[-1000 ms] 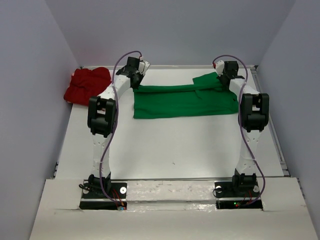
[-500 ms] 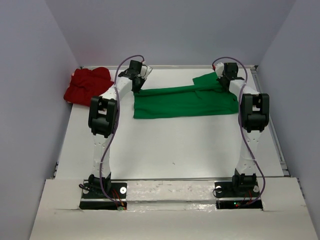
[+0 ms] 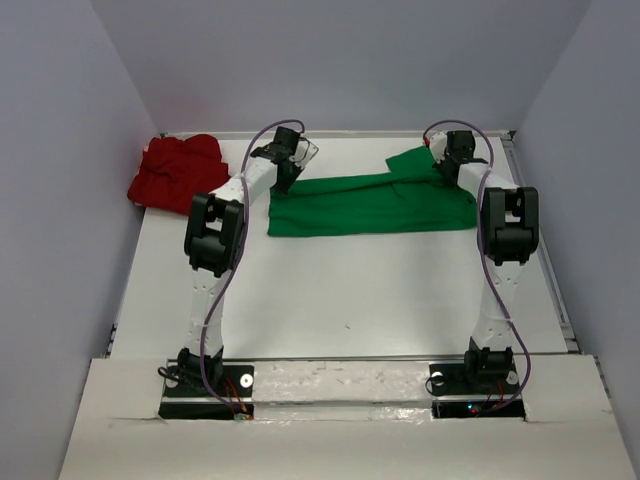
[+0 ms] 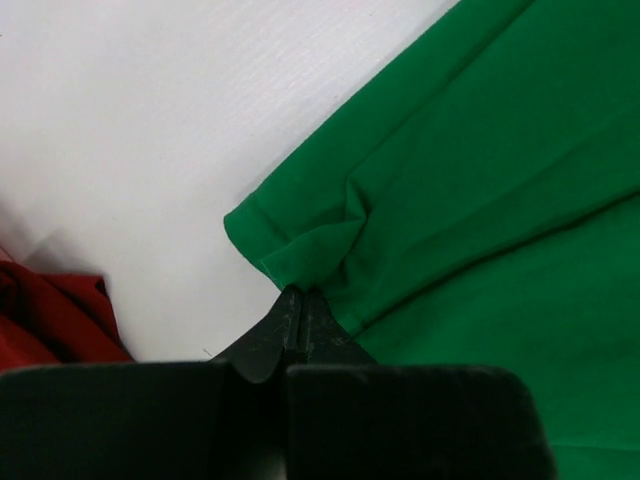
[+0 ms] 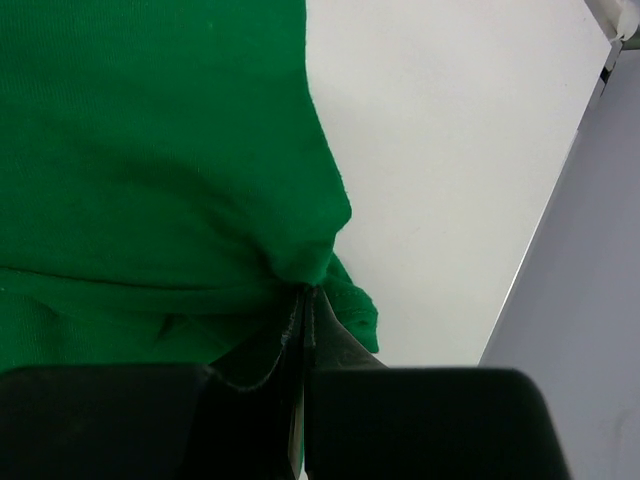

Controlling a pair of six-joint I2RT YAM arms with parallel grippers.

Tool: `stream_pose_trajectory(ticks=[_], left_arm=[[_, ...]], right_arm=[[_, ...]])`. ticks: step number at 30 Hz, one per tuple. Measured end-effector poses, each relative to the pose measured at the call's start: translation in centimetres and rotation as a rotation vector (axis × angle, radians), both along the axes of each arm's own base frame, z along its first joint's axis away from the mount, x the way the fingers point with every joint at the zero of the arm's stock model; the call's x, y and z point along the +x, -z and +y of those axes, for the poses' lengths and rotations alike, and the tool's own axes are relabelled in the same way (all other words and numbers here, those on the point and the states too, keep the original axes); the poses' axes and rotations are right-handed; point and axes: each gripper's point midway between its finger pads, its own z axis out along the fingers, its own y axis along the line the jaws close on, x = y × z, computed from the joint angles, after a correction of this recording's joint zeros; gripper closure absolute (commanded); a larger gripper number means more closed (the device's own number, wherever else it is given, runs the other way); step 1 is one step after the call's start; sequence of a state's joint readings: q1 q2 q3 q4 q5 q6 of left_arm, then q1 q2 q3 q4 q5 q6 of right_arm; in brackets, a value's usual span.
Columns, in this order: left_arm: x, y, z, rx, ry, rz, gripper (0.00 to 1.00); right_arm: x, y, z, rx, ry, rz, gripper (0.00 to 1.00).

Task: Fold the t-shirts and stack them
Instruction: Fold the other side of the tshirt into a rectangle

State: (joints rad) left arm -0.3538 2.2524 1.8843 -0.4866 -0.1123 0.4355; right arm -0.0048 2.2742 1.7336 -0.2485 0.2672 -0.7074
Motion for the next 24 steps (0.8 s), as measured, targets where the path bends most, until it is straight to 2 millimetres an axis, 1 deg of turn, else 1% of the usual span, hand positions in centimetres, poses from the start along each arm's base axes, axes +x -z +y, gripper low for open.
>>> stream_pose_trajectory(ticks=[4, 5, 6, 9, 10, 11, 12, 17, 22, 24], left_arm=[[-0.4, 0.9, -0.3, 0.036, 0.007, 0.014, 1.00], [-0.4, 1.1, -0.2, 0.046, 0.006, 0.018, 1.00], [-0.5, 1.3, -0.1, 0.055, 0.005, 0.021, 0.94], [-0.6, 1.8, 0.1, 0.086, 0.001, 0.026, 0.92], [-0.6, 1.9, 0.2, 0.098, -0.002, 0.026, 0.93], [-0.7, 1.9, 0.3, 0.111, -0.003, 0.025, 0.96], [-0.7, 1.9, 0.4, 0.123, -0.007, 0.022, 0.96], [-0.5, 1.8, 1.0, 0.186, -0.015, -0.003, 0.96], [-1.1, 1.9, 1.3, 0.255, -0.012, -0.008, 0.96], [-1.5, 1.8, 1.6, 0.280, -0.012, -0.007, 0.91]], right_arm=[[-0.1, 0.1, -0.1, -0.009, -0.002, 0.007, 1.00], [-0.1, 0.1, -0.1, -0.011, -0.002, 0.008, 0.99], [-0.2, 0.1, -0.2, -0.015, 0.000, 0.009, 0.83], [-0.3, 0.1, -0.3, -0.023, 0.003, 0.015, 0.61], [-0.2, 0.0, -0.4, -0.028, 0.003, 0.018, 0.51], [-0.2, 0.0, -0.5, -0.032, 0.002, 0.018, 0.47], [-0.2, -0.1, -0.5, -0.035, 0.004, 0.018, 0.42], [0.1, -0.8, -0.7, -0.044, 0.011, 0.009, 0.32], [0.3, -1.5, -0.7, -0.043, 0.014, 0.004, 0.29], [0.4, -1.8, -0.7, -0.042, 0.014, 0.002, 0.28]])
